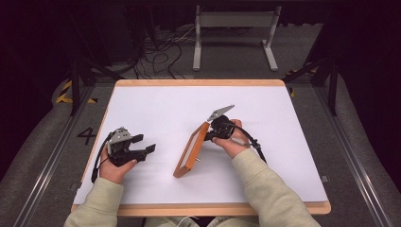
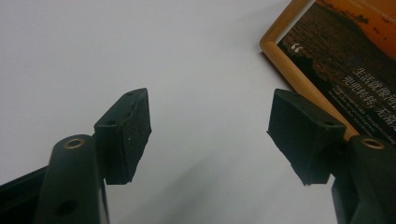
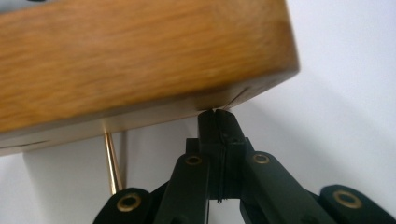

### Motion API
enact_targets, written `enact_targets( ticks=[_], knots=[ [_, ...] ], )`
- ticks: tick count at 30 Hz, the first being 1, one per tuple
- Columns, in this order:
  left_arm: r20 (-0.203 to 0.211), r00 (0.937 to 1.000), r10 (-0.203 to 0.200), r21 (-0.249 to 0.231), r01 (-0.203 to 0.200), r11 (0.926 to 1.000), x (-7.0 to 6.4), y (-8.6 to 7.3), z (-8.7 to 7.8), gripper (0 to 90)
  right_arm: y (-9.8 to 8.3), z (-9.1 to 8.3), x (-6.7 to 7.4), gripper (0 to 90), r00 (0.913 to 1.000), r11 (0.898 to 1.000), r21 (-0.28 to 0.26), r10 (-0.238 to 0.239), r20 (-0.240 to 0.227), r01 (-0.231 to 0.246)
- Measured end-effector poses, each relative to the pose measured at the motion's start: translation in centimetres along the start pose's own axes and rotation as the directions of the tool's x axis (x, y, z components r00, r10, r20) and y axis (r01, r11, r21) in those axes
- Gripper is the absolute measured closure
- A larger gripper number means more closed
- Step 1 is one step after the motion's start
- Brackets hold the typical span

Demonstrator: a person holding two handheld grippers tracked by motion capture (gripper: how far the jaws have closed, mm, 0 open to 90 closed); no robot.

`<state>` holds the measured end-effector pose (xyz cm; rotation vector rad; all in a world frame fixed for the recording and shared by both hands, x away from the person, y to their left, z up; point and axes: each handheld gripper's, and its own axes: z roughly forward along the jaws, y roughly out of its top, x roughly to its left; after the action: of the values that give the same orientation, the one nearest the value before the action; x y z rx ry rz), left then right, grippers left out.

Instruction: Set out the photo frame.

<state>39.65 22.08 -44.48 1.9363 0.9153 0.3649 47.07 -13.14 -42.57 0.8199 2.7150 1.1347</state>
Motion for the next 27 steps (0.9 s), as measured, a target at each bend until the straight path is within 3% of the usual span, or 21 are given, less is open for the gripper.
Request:
enact_targets(
  ticks=[5,16,22,24,27],
  knots=[
    [0.0,1.0,-0.004,0.0,0.004,1.0,0.0,0.0,0.0,30.3,0.3,0.3,0.0,90.0,0.9997,1.0,-0.02,-0.009,-0.021,0.009],
    [0.003,1.0,-0.001,0.003,0.001,1.0,0.0,0.0,0.1,30.2,1.1,0.6,0.6,87.7,0.9934,0.994,-0.065,-0.097,-0.061,0.093],
    [0.005,0.9999,-0.01,0.007,0.01,0.9999,0.0,0.0,0.2,30.2,1.2,-0.3,1.0,84.7,0.996,0.996,-0.014,-0.089,-0.001,0.089],
    [0.003,0.9999,-0.012,0.007,0.012,0.9999,0.0,0.0,0.2,30.2,1.4,-0.9,1.6,81.5,0.994,0.995,0.045,-0.096,0.053,0.093],
    [-0.001,1.0,-0.006,0.005,0.006,1.0,0.0,0.1,0.1,30.2,1.6,-1.8,1.9,75.2,0.9924,0.995,0.075,-0.077,0.096,0.07]
  ],
)
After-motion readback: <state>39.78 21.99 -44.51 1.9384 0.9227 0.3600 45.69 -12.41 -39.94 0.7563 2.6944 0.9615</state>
